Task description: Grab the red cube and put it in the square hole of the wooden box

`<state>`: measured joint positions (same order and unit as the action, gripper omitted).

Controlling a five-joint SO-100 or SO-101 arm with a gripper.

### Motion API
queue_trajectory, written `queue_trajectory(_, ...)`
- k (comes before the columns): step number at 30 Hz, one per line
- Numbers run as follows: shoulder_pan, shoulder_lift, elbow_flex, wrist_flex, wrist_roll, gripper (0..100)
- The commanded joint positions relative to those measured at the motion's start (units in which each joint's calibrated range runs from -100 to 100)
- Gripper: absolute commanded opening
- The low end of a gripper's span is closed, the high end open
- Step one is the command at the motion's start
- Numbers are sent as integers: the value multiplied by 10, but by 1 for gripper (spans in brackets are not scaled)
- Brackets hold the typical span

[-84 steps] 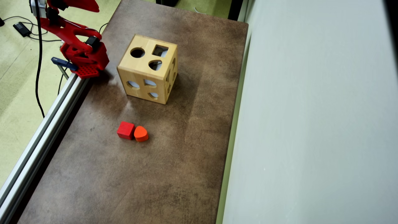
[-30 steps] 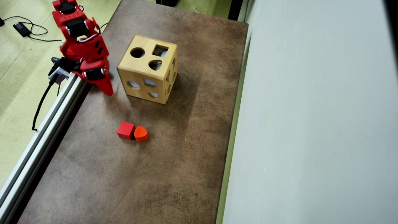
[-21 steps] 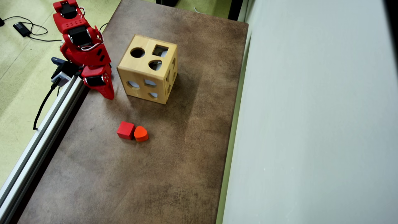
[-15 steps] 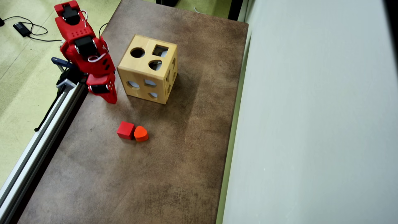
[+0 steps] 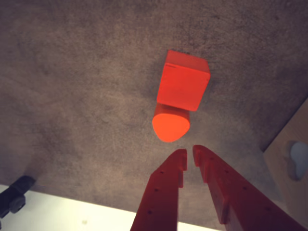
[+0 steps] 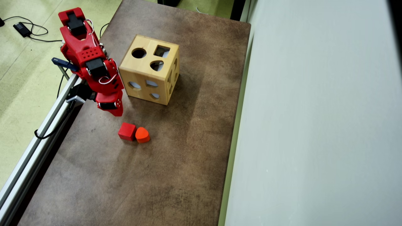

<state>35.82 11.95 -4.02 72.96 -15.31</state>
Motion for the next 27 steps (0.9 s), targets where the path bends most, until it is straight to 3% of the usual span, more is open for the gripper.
queue_trajectory(1, 1, 2, -17, -1, -1, 7)
queue_trajectory(8, 1, -8, -8, 3, 1, 19)
queue_trajectory(27, 25, 3, -6, -7, -4, 19)
